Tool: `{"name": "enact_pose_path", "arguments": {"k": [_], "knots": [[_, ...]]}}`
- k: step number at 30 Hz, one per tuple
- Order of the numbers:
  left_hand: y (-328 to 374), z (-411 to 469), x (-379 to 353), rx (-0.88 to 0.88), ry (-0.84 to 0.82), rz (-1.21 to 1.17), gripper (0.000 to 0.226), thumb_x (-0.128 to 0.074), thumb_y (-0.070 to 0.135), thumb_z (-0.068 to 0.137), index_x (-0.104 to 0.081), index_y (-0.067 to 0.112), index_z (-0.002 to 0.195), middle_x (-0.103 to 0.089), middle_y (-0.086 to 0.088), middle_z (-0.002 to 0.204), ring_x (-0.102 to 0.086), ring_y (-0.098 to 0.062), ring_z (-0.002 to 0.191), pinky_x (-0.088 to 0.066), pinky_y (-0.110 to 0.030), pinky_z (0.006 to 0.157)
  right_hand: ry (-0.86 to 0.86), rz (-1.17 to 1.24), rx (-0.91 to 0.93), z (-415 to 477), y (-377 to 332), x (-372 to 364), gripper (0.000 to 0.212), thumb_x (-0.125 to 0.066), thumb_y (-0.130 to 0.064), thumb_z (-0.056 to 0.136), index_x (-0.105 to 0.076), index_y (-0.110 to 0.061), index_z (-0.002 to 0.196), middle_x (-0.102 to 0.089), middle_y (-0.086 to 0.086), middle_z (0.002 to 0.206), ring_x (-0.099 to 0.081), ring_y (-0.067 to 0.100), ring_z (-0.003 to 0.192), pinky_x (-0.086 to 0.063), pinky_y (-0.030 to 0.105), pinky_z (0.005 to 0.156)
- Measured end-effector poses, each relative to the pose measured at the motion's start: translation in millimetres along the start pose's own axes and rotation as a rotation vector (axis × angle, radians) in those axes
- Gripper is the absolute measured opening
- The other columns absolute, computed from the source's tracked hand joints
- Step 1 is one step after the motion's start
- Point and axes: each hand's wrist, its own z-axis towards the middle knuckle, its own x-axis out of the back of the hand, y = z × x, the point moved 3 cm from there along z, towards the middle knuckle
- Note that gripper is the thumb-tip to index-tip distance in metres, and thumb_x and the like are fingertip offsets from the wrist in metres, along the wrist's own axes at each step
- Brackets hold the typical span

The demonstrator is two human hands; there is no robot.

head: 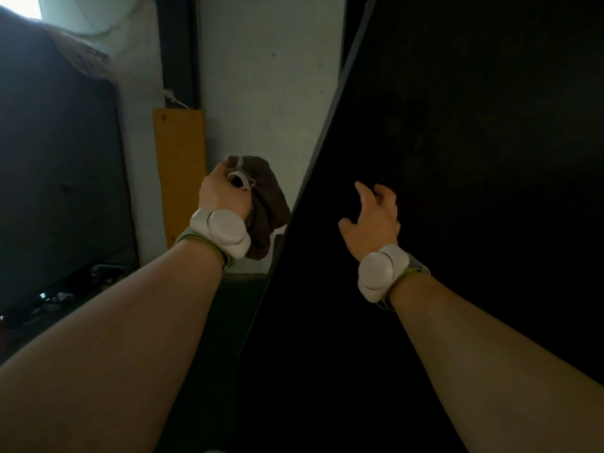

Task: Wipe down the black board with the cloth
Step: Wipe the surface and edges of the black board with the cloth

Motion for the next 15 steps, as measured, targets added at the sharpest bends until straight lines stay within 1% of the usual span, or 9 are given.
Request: {"name": "enact_pose_path", "arguments": {"k": [1, 2, 3, 6, 10, 12, 13, 15], "knots": [[2.9, 4.7, 0.2, 0.014, 0.01, 0.01, 0.024, -0.057, 0.009, 0.088, -0.059, 0.006, 0.111, -0.064, -0.015, 0.105, -0.06, -0.03, 0.097, -0.046, -0.033, 0.084, 0.009, -0.002, -0.002, 3.2, -1.4, 2.3, 0.066, -0.059, -0.02, 0.089, -0.026, -0.022, 0.147, -0.012, 0.009, 0.153, -0.021, 0.028, 0.139, -0.02, 0.044, 0.115], [6.0, 9.3, 0.2, 0.019, 0.021, 0.01, 0.035, -0.061, 0.009, 0.085, -0.057, 0.008, 0.12, -0.064, -0.014, 0.112, -0.06, -0.031, 0.103, -0.045, -0.033, 0.085, 0.026, -0.001, -0.004, 7.5, -3.1, 4.9, 0.066, -0.059, -0.02, 0.089, -0.027, -0.022, 0.147, -0.013, 0.009, 0.153, -0.021, 0.028, 0.138, -0.02, 0.044, 0.115], [10.9, 16.8, -0.8, 0.016, 0.024, 0.008, 0.041, -0.062, 0.008, 0.084, -0.056, 0.01, 0.124, -0.064, -0.013, 0.115, -0.059, -0.031, 0.106, -0.045, -0.031, 0.084, 0.047, 0.0, -0.002, 14.4, -6.2, 8.6, 0.066, -0.059, -0.019, 0.089, -0.027, -0.022, 0.147, -0.013, 0.009, 0.153, -0.021, 0.028, 0.138, -0.02, 0.044, 0.115], [22.2, 29.3, -9.8, -0.027, 0.003, 0.043, 0.04, -0.062, 0.009, 0.083, -0.056, 0.009, 0.122, -0.064, -0.014, 0.113, -0.06, -0.032, 0.104, -0.044, -0.029, 0.08, 0.086, -0.005, -0.002, 27.0, -10.4, 16.9, 0.065, -0.059, -0.019, 0.089, -0.028, -0.023, 0.146, -0.014, 0.009, 0.153, -0.022, 0.029, 0.138, -0.02, 0.044, 0.115], [44.1, 51.8, -22.4, -0.057, -0.028, 0.053, 0.04, -0.061, 0.014, 0.084, -0.053, 0.007, 0.122, -0.061, -0.017, 0.116, -0.057, -0.035, 0.106, -0.046, -0.036, 0.088, 0.166, -0.014, 0.002, 48.9, -17.6, 27.7, 0.065, -0.06, -0.018, 0.087, -0.031, -0.023, 0.145, -0.017, 0.01, 0.152, -0.023, 0.03, 0.137, -0.023, 0.045, 0.113], [56.9, 61.3, -32.4, -0.098, -0.103, -0.012, 0.041, -0.056, 0.021, 0.085, -0.052, 0.002, 0.121, -0.058, -0.022, 0.117, -0.055, -0.037, 0.108, -0.046, -0.041, 0.094, 0.197, -0.001, 0.01, 58.3, -18.5, 32.3, 0.064, -0.06, -0.017, 0.087, -0.032, -0.023, 0.145, -0.019, 0.01, 0.151, -0.025, 0.03, 0.136, -0.024, 0.045, 0.112], [62.5, 63.3, -38.2, -0.124, -0.168, -0.054, 0.042, -0.054, 0.023, 0.086, -0.051, 0.0, 0.121, -0.058, -0.023, 0.116, -0.055, -0.037, 0.109, -0.046, -0.041, 0.095, 0.205, 0.009, 0.013, 62.1, -18.2, 33.1, 0.064, -0.06, -0.017, 0.087, -0.032, -0.023, 0.145, -0.021, 0.01, 0.149, -0.026, 0.03, 0.135, -0.025, 0.045, 0.112], [69.8, 64.2, -55.1, -0.159, -0.341, -0.042, 0.044, -0.062, 0.02, 0.086, -0.05, 0.004, 0.125, -0.06, -0.019, 0.115, -0.059, -0.033, 0.105, -0.049, -0.036, 0.09, 0.234, 0.02, 0.006, 68.6, -15.8, 33.8, 0.065, -0.06, -0.016, 0.086, -0.032, -0.023, 0.145, -0.023, 0.01, 0.147, -0.028, 0.031, 0.133, -0.027, 0.046, 0.111]]}}
